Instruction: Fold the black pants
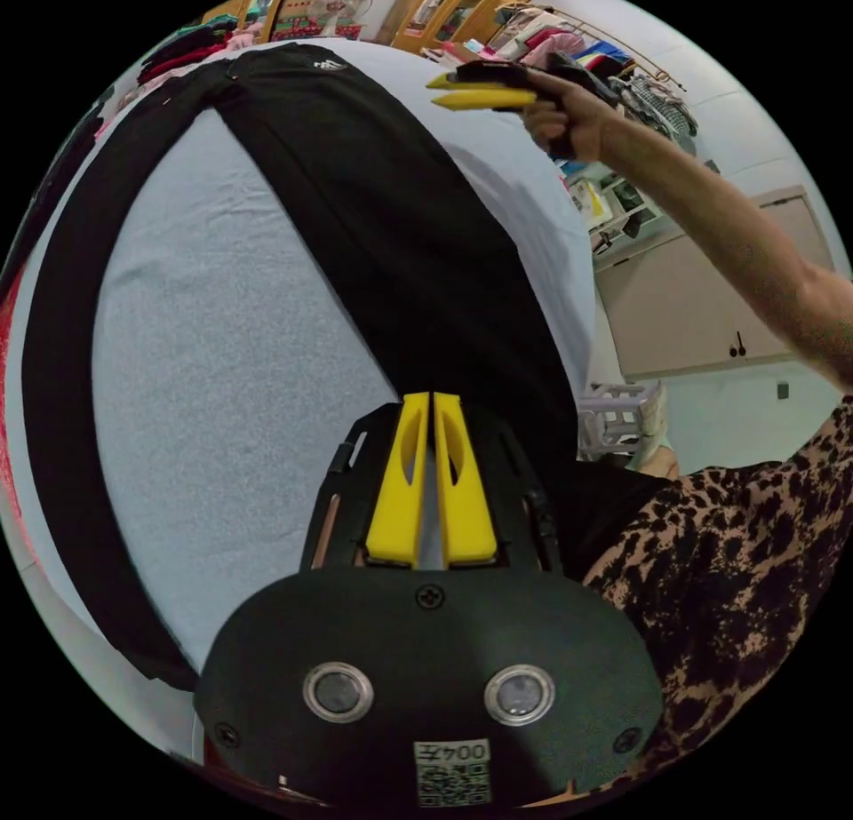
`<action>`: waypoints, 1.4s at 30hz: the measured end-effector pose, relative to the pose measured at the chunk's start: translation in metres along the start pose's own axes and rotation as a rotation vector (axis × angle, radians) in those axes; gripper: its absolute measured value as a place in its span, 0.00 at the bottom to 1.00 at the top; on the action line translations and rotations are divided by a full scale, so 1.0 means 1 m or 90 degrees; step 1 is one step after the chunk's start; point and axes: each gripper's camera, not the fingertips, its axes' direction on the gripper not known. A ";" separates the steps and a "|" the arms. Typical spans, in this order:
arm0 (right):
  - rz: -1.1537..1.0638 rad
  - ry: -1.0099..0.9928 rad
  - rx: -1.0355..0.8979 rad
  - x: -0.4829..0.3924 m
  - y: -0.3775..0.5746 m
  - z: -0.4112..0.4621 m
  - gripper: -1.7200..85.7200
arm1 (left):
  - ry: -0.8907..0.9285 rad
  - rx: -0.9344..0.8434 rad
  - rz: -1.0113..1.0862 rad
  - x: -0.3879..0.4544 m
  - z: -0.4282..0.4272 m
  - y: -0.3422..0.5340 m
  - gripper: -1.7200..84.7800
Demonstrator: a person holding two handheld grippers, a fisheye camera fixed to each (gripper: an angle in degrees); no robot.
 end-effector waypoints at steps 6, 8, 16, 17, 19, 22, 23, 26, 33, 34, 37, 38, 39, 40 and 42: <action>0.023 0.053 -0.033 -0.008 -0.082 0.023 0.09 | 0.005 -0.011 -0.025 0.003 0.008 0.001 0.02; -0.007 0.095 -0.045 -0.025 -0.093 0.032 0.06 | 0.007 -0.013 -0.030 0.002 0.008 0.001 0.02; -0.066 0.243 -0.089 -0.070 -0.109 0.022 0.02 | 0.030 -0.012 -0.054 -0.008 0.008 0.011 0.02; -0.089 0.276 -0.121 -0.085 -0.102 0.024 0.03 | 0.030 -0.013 -0.058 -0.009 0.008 0.012 0.03; -0.123 0.288 -0.179 -0.108 -0.080 0.027 0.04 | 0.030 -0.015 -0.063 -0.010 0.008 0.015 0.03; -0.187 0.243 -0.298 -0.149 -0.015 0.039 0.09 | 0.033 -0.012 -0.068 -0.012 0.008 0.021 0.03; -0.208 0.213 -0.352 -0.163 0.016 0.046 0.11 | 0.035 -0.010 -0.071 -0.013 0.008 0.023 0.03; -0.217 0.200 -0.450 -0.195 0.085 0.068 0.11 | 0.039 -0.002 -0.073 -0.016 0.009 0.031 0.02; -0.282 0.401 -0.489 -0.250 0.142 0.112 0.06 | 0.033 0.037 -0.070 -0.021 -0.006 0.062 0.02; -0.282 0.427 -0.494 -0.257 0.139 0.116 0.05 | 0.034 0.045 -0.070 -0.022 -0.009 0.068 0.02; -0.298 0.444 -0.512 -0.273 0.132 0.120 0.04 | 0.040 0.071 -0.075 -0.029 -0.023 0.103 0.02; -0.311 0.442 -0.523 -0.278 0.130 0.120 0.03 | 0.041 0.078 -0.081 -0.034 -0.027 0.119 0.02; -0.307 0.438 -0.524 -0.280 0.128 0.120 0.03 | 0.043 0.088 -0.091 -0.039 -0.032 0.137 0.02; -0.278 0.425 -0.524 -0.281 0.122 0.118 0.03 | 0.045 0.094 -0.097 -0.042 -0.035 0.147 0.02; -0.240 0.418 -0.523 -0.285 0.115 0.118 0.02 | 0.051 0.118 -0.121 -0.054 -0.045 0.184 0.02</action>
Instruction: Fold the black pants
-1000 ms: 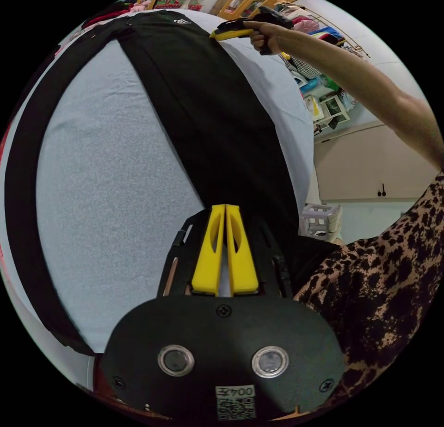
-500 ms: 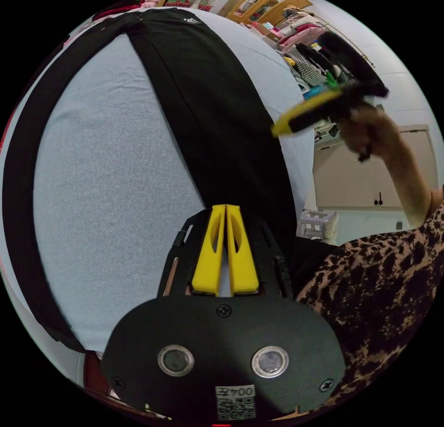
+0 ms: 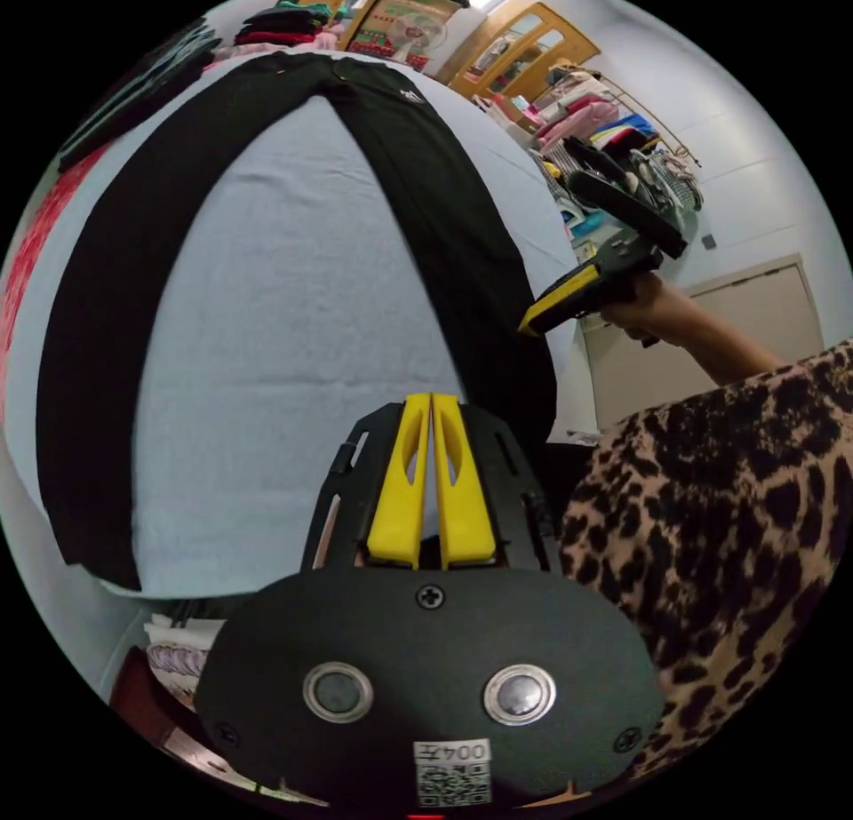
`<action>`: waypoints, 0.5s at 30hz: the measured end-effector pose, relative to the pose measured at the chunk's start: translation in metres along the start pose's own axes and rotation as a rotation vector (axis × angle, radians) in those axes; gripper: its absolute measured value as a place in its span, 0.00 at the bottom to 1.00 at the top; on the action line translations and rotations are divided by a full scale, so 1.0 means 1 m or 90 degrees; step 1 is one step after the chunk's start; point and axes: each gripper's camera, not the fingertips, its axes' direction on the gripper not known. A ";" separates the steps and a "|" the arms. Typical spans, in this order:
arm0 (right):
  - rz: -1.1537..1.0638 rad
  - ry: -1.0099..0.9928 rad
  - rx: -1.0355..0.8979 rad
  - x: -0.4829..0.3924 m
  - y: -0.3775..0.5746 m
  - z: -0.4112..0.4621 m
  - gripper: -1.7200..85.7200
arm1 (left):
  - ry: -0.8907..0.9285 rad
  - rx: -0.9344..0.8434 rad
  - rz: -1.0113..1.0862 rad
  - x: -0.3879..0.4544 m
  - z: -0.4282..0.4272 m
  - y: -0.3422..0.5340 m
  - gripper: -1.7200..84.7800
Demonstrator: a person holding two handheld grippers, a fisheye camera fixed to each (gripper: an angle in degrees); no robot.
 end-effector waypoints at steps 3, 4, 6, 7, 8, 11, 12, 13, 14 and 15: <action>0.003 0.039 -0.011 -0.015 -0.006 -0.009 0.02 | -0.006 0.030 -0.035 -0.023 -0.020 0.037 0.02; -0.002 0.066 -0.018 -0.024 -0.009 -0.012 0.02 | -0.006 0.037 -0.044 -0.028 -0.023 0.044 0.02; -0.015 0.109 -0.034 -0.038 -0.015 -0.016 0.02 | 0.004 0.065 -0.084 -0.050 -0.036 0.071 0.02; -0.018 0.133 -0.048 -0.046 -0.019 -0.017 0.02 | 0.008 0.072 -0.094 -0.055 -0.038 0.077 0.02; -0.017 0.155 -0.063 -0.054 -0.023 -0.019 0.02 | 0.017 0.085 -0.110 -0.065 -0.042 0.088 0.02; -0.055 0.234 -0.097 -0.077 -0.031 -0.018 0.01 | 0.037 0.103 -0.127 -0.083 -0.049 0.108 0.02; -0.058 0.246 -0.103 -0.081 -0.032 -0.018 0.01 | 0.037 0.109 -0.127 -0.088 -0.051 0.114 0.02; -0.059 0.262 -0.112 -0.086 -0.035 -0.017 0.01 | 0.036 0.112 -0.127 -0.089 -0.052 0.117 0.02; -0.062 0.271 -0.119 -0.090 -0.036 -0.018 0.01 | 0.036 0.116 -0.127 -0.092 -0.054 0.122 0.02; -0.065 0.274 -0.121 -0.091 -0.036 -0.018 0.01 | 0.037 0.119 -0.129 -0.094 -0.055 0.127 0.02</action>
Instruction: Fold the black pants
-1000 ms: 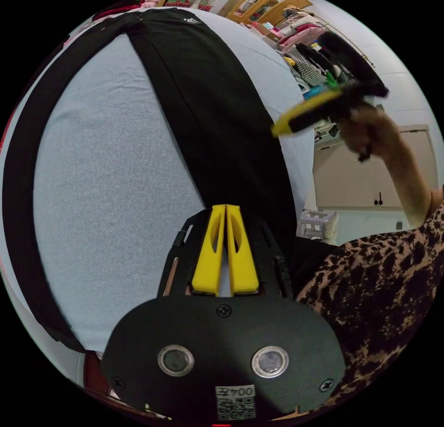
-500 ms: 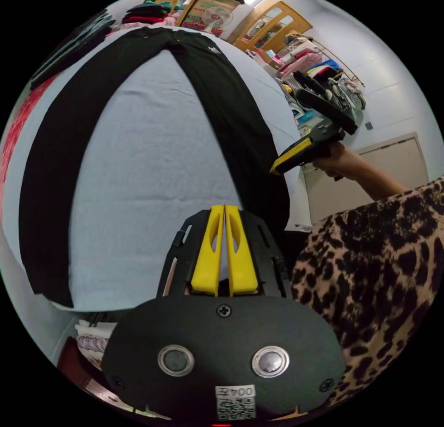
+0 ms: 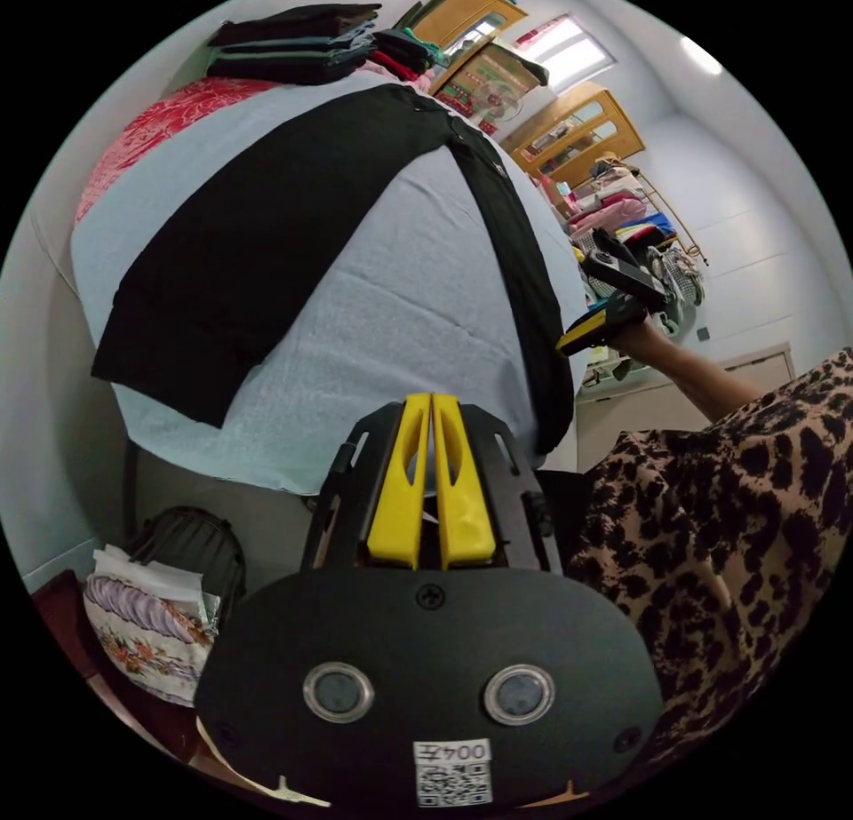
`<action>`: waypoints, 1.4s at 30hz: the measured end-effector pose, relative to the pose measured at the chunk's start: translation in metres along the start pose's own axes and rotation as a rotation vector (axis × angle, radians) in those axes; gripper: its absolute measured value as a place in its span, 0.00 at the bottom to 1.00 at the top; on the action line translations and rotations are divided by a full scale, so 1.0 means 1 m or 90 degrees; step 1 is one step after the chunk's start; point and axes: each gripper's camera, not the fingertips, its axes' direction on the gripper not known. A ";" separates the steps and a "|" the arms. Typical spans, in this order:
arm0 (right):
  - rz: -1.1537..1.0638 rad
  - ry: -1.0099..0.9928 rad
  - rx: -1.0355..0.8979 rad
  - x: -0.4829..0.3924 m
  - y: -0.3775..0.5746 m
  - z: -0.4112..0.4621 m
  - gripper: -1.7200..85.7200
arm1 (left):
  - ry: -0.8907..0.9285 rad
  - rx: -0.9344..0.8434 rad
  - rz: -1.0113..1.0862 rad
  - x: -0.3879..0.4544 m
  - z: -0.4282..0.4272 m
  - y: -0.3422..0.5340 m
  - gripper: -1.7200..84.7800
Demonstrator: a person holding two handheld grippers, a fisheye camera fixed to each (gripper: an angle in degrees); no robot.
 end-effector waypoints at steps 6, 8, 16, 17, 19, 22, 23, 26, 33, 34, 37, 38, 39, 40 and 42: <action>-0.039 -0.032 0.036 0.004 0.011 -0.003 0.01 | -0.002 0.013 -0.027 -0.002 -0.004 0.019 0.02; -0.069 -0.052 0.073 0.007 0.022 -0.002 0.01 | -0.015 0.021 -0.038 0.004 -0.005 0.024 0.02; -0.090 -0.038 0.300 0.071 0.064 -0.024 0.02 | -0.119 0.066 -0.165 0.057 0.006 0.054 0.02; -0.073 -0.007 0.298 0.085 0.063 -0.023 0.02 | -0.138 0.077 -0.199 0.070 0.010 0.061 0.02; -0.061 0.052 0.293 0.102 0.060 -0.019 0.05 | -0.144 0.098 -0.248 0.088 0.017 0.069 0.02; -0.080 0.086 0.295 0.123 0.057 -0.010 0.10 | -0.131 0.129 -0.306 0.122 0.027 0.077 0.02; -0.106 0.076 0.300 0.127 0.057 -0.008 0.12 | -0.140 0.140 -0.316 0.137 0.029 0.078 0.02; -0.155 0.015 0.312 0.135 0.053 -0.007 0.12 | -0.157 0.151 -0.334 0.170 0.035 0.081 0.02; -0.161 -0.068 0.301 0.143 0.041 0.001 0.09 | -0.196 0.145 -0.333 0.191 0.030 0.071 0.02; -0.162 -0.074 0.298 0.144 0.040 0.000 0.09 | -0.198 0.146 -0.329 0.188 0.027 0.068 0.02; -0.169 -0.059 0.287 0.138 0.040 -0.002 0.08 | -0.241 0.150 -0.298 0.170 0.009 0.042 0.02; -0.170 -0.048 0.286 0.134 0.040 -0.002 0.08 | -0.252 0.151 -0.287 0.159 0.001 0.030 0.03; -0.169 -0.043 0.286 0.132 0.040 -0.003 0.08 | -0.255 0.158 -0.274 0.147 -0.009 0.017 0.03; -0.166 -0.037 0.282 0.129 0.040 -0.003 0.08 | -0.253 0.163 -0.267 0.140 -0.013 0.011 0.03; -0.157 -0.036 0.274 0.126 0.039 -0.005 0.08 | -0.243 0.172 -0.239 0.110 -0.030 -0.018 0.04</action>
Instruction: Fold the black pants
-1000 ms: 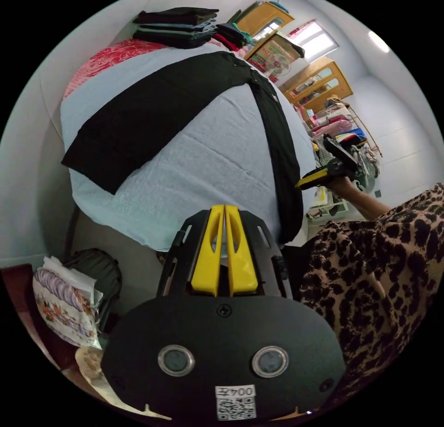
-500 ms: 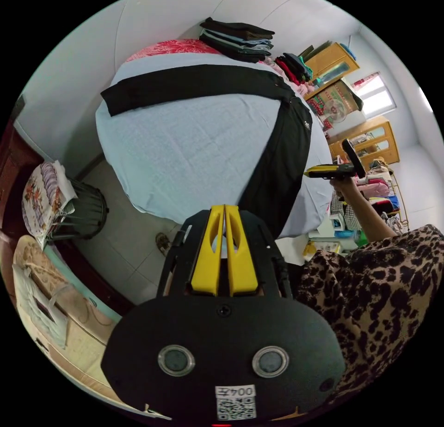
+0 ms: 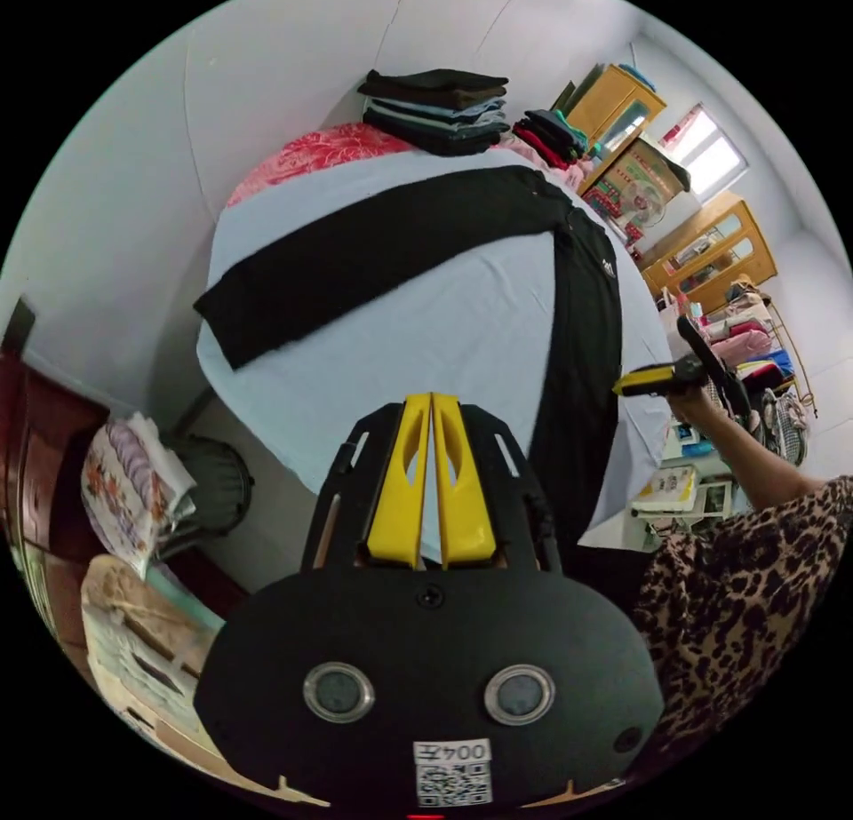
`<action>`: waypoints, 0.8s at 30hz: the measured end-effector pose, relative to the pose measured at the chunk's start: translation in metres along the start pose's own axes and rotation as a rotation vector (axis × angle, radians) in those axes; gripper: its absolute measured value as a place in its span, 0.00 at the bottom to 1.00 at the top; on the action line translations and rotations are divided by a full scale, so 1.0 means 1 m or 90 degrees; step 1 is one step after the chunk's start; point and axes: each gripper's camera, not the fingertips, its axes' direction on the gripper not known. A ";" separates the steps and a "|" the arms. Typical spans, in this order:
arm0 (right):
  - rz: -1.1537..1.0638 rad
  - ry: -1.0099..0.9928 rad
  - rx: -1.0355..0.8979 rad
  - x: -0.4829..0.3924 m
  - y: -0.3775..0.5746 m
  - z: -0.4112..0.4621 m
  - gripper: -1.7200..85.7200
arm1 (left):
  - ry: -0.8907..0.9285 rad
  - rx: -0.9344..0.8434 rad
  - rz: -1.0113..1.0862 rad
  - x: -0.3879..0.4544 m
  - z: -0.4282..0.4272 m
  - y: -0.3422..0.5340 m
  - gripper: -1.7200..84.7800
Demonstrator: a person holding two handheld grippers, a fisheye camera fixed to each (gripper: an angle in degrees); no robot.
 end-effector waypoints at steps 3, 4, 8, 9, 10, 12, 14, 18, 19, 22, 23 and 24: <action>0.023 -0.003 -0.015 -0.003 -0.005 -0.002 0.08 | 0.008 -0.026 0.037 -0.026 0.011 -0.053 0.08; 0.026 0.002 -0.021 -0.005 -0.007 -0.003 0.08 | 0.004 -0.035 0.044 -0.031 0.014 -0.063 0.09; 0.014 0.024 -0.042 -0.015 -0.014 -0.006 0.08 | -0.018 -0.027 0.081 -0.058 0.019 -0.122 0.16; 0.018 0.021 -0.044 -0.015 -0.014 -0.007 0.07 | -0.018 -0.027 0.081 -0.066 0.020 -0.137 0.17; 0.030 0.008 -0.046 -0.013 -0.016 -0.008 0.07 | -0.016 -0.028 0.082 -0.070 0.021 -0.143 0.18; 0.048 -0.015 -0.048 -0.008 -0.016 -0.009 0.06 | -0.018 -0.043 0.087 -0.083 0.028 -0.169 0.19; 0.059 -0.048 -0.061 -0.001 -0.019 -0.011 0.06 | -0.023 -0.056 0.085 -0.091 0.033 -0.186 0.20; 0.068 -0.078 -0.089 0.003 -0.026 -0.013 0.06 | -0.038 -0.086 0.093 -0.106 0.045 -0.216 0.20; 0.070 -0.083 -0.097 0.004 -0.029 -0.013 0.06 | -0.043 -0.093 0.096 -0.107 0.047 -0.220 0.20; 0.069 -0.091 -0.103 0.003 -0.031 -0.016 0.06 | -0.045 -0.123 0.109 -0.111 0.056 -0.236 0.19; 0.068 -0.092 -0.100 0.002 -0.031 -0.017 0.06 | -0.039 -0.137 0.114 -0.113 0.060 -0.242 0.19; 0.068 -0.093 -0.098 0.002 -0.030 -0.017 0.06 | -0.033 -0.150 0.119 -0.113 0.065 -0.246 0.19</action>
